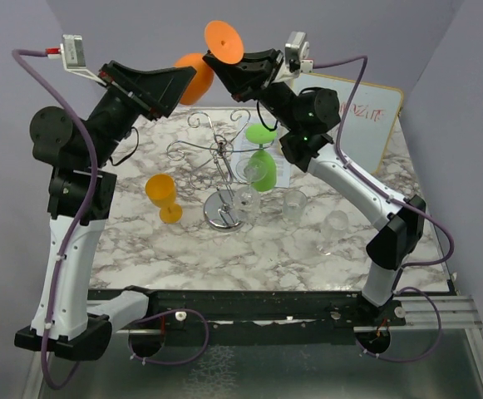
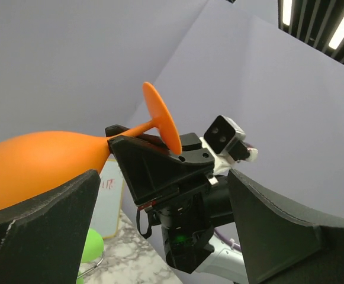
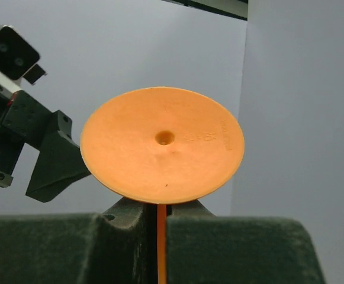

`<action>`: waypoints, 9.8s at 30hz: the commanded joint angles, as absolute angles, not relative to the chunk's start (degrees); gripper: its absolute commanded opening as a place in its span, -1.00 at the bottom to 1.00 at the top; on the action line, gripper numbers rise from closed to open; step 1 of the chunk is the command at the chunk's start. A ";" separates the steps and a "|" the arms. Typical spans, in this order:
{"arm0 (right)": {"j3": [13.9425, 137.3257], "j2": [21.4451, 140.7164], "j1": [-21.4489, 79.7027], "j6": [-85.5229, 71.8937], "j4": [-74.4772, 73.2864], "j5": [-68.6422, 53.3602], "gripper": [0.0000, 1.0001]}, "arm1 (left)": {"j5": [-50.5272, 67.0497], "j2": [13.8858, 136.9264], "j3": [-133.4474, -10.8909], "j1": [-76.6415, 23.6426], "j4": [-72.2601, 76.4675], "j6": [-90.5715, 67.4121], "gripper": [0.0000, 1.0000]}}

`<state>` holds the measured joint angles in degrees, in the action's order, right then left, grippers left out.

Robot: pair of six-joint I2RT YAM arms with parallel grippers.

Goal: Place the wine glass upside down on the wine glass rack

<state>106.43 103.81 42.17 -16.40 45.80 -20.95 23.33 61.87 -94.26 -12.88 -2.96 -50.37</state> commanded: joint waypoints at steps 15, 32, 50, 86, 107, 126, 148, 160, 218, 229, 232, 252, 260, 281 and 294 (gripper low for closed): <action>103.69 102.48 45.35 14.67 49.16 -32.69 -0.99 | 29.63 65.48 -96.08 -13.10 0.81 -54.82 0.18; 101.77 102.22 46.84 19.46 49.50 -33.52 -0.98 | 27.88 65.33 -95.27 -13.10 -4.21 -50.53 -0.98; 90.10 96.89 46.80 15.51 57.13 -29.27 0.37 | 9.11 62.19 -94.64 -13.11 -7.27 -38.15 -1.00; 57.33 57.53 46.78 -20.12 36.32 -13.85 0.29 | 13.27 64.50 -80.97 -11.71 -21.18 -33.89 -1.00; 55.02 58.17 46.84 -23.36 38.77 -12.42 0.27 | 27.73 66.47 -71.60 -5.42 -8.43 -51.50 -1.00; 54.76 56.83 46.85 -22.70 37.62 -11.12 0.26 | 34.84 73.49 -74.92 -3.34 -0.32 -57.05 -1.00; 55.12 56.17 46.80 -22.06 36.70 -10.78 0.25 | 34.59 77.78 -76.19 -0.55 3.78 -59.75 -1.00; 55.06 56.34 46.83 -22.15 36.06 -10.65 0.25 | 34.67 75.96 -75.07 2.36 1.67 -57.62 -1.00; 53.47 52.67 46.82 -21.67 26.68 -5.27 0.27 | -9.31 61.43 -70.75 2.90 -38.50 -25.25 0.64; 52.83 52.49 46.84 -20.01 26.46 -3.87 0.27 | -1.80 61.48 -55.68 2.90 -36.68 -27.16 0.31; 52.86 52.51 46.85 -19.87 26.54 -3.78 0.27 | -2.00 62.77 -54.33 2.91 -35.49 -26.42 0.21; 53.94 52.00 46.84 -20.30 23.78 -2.35 0.27 | -11.64 66.42 -66.69 2.92 -35.64 -24.56 -1.00; 53.77 52.38 46.83 -22.56 24.24 1.62 0.31 | -10.80 64.07 -86.95 2.96 -41.98 -22.51 -1.00; 52.94 54.91 46.85 -37.62 29.26 11.81 0.33 | 30.05 69.91 -110.18 2.58 -28.84 -40.19 -1.00; 51.89 59.92 46.83 -52.96 39.37 11.49 0.42 | 32.78 71.86 -88.07 -15.82 11.52 -54.22 -1.00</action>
